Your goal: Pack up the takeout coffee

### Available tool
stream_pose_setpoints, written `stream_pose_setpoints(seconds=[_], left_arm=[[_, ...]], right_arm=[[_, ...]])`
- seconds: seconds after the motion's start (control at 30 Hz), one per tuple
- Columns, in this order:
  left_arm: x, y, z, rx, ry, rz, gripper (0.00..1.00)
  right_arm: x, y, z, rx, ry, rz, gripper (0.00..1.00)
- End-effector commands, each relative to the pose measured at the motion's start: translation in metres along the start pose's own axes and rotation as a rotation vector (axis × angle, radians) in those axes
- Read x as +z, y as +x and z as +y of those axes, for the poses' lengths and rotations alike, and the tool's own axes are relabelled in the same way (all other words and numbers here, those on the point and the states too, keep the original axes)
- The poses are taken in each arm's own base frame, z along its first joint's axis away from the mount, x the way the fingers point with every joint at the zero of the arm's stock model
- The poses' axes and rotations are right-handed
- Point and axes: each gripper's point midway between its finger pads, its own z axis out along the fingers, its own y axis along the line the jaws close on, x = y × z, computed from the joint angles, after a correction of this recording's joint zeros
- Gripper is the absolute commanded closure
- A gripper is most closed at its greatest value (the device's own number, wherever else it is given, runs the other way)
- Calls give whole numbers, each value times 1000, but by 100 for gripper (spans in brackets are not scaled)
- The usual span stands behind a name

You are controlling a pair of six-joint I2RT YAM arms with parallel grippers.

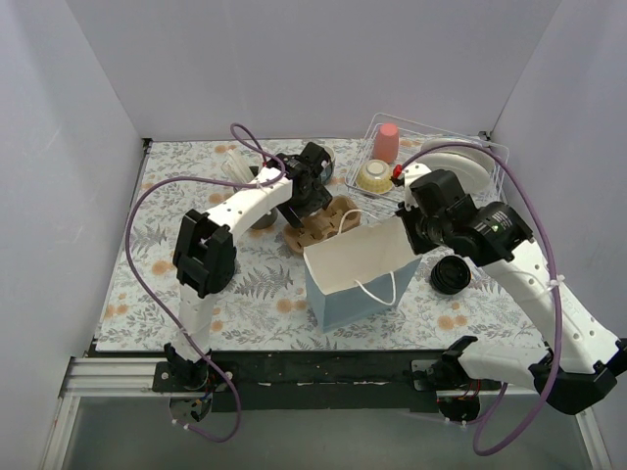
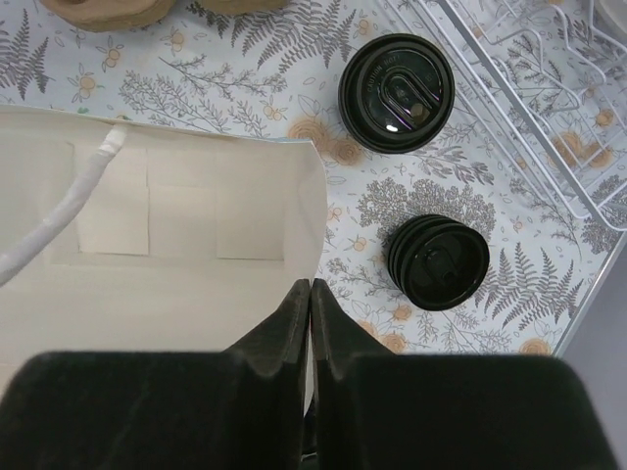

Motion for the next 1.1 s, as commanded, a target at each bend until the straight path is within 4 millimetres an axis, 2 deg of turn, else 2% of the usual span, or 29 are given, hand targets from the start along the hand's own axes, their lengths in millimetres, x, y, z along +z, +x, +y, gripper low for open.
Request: stream_pose_setpoints(seconds=[0.0,0.1,0.23,0.4,0.57,0.73,0.93,0.97,1.07], left_arm=[[-11,-6,-5,-51,12,-24,30],[-7,-4,-6,-54,7,-15,30],[0,-1,-11,-44,11,-11,31],[8,6,-17,-41,21,2,37],[19,9,-21,-24,14,13,41],[22,12,-24,-17,18,14,48],[15,3,-35,11,54,-19,61],[8,-3,-41,12,71,-38,61],[3,-8,-43,26,62,-48,62]], right_arm=[[-9,-17,0,2,-9,-38,77],[-12,-24,-1,12,-7,-55,64],[-19,-34,0,25,-16,-77,56],[-21,-44,-2,19,-6,-88,56],[-25,-46,-4,16,4,-103,57],[-24,-45,-6,8,14,-99,58],[-22,-44,-6,-5,15,-90,59],[-22,-45,-6,-8,15,-90,59],[-21,-45,-6,-11,17,-87,59]])
